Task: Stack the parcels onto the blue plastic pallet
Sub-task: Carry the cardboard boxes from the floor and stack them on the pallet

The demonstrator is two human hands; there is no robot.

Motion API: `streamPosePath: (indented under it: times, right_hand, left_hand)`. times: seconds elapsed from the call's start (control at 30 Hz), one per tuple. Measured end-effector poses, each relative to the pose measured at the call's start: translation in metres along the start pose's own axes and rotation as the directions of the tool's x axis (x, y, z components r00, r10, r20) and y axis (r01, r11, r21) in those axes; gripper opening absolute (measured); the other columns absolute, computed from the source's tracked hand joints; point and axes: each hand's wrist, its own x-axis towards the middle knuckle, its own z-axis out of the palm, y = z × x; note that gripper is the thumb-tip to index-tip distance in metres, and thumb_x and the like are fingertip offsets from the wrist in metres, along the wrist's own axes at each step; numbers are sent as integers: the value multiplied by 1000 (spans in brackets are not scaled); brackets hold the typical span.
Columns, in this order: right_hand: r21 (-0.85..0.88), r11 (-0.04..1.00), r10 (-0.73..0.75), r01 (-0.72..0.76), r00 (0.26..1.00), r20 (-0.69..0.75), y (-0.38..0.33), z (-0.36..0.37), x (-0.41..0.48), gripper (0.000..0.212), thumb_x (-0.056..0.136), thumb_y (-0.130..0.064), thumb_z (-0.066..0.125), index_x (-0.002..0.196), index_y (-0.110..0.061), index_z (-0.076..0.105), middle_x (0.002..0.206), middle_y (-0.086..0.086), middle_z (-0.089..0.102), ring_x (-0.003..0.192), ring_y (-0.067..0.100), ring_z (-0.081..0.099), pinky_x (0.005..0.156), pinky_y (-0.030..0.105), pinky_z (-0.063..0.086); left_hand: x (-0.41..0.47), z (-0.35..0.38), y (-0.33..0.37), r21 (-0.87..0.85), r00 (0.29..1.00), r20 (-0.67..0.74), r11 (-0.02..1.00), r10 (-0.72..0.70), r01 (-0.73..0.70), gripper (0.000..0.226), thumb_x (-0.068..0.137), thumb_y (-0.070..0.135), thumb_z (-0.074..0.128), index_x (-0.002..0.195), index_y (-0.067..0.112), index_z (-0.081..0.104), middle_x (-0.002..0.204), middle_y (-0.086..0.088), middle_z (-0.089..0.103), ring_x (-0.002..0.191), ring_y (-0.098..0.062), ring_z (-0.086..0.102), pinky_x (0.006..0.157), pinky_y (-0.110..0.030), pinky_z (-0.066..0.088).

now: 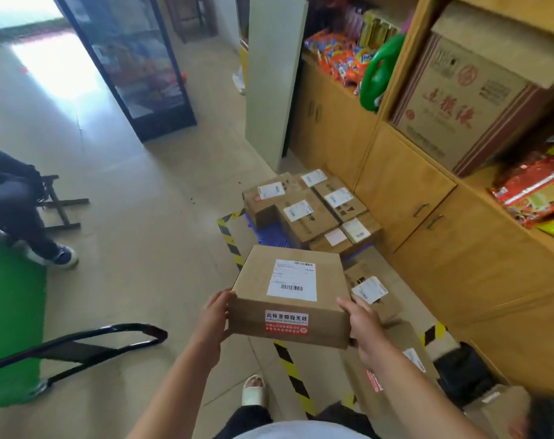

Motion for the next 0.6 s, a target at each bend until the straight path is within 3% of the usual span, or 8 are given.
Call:
streamPosePath:
  times: [0.1, 0.3, 0.4, 0.53, 0.6]
  right_hand:
    - [39, 999, -15, 17, 999, -33, -19, 27, 7, 30, 98, -34, 56, 127, -28, 62, 110, 1, 70, 101, 24, 64, 74, 36, 51]
    - [113, 992, 67, -52, 989, -134, -53, 58, 53, 39, 95, -34, 59, 134, -29, 56, 113, -3, 66, 99, 19, 62, 73, 35, 51]
    - [134, 989, 79, -59, 986, -149, -81, 74, 94, 17, 97, -29, 58, 113, -30, 52, 100, -8, 61, 91, 15, 58, 80, 39, 51]
    - [160, 982, 121, -98, 982, -142, -123, 96, 156, 24, 97, -30, 57, 120, -35, 51, 110, -1, 63, 102, 23, 60, 94, 46, 51]
    - [174, 977, 152, -124, 976, -157, -140, 106, 182, 18, 98, -30, 54, 116, -30, 55, 109, 4, 65, 102, 26, 61, 89, 44, 53]
  left_hand:
    - [37, -15, 36, 60, 998, 62, 998, 6, -10, 24, 95, 30, 52, 114, 27, 66, 121, -8, 61, 111, -22, 56, 74, -33, 46]
    - [103, -7, 97, 145, 988, 152, 989, -26, 4, 28, 92, 31, 56, 118, 30, 67, 121, -3, 63, 115, -20, 56, 70, -32, 48]
    - [143, 4, 127, 175, 987, 151, 984, -45, 18, 27, 93, 30, 56, 117, 29, 67, 121, -4, 63, 114, -21, 57, 70, -32, 48]
    - [198, 21, 172, 229, 990, 123, 973, -70, 41, 26, 95, 27, 53, 119, 28, 64, 120, -5, 62, 111, -21, 57, 74, -34, 49]
    - [223, 31, 197, 287, 988, 132, 957, -82, 41, 21, 96, 27, 52, 113, 28, 65, 117, -6, 63, 107, -19, 59, 74, -33, 49]
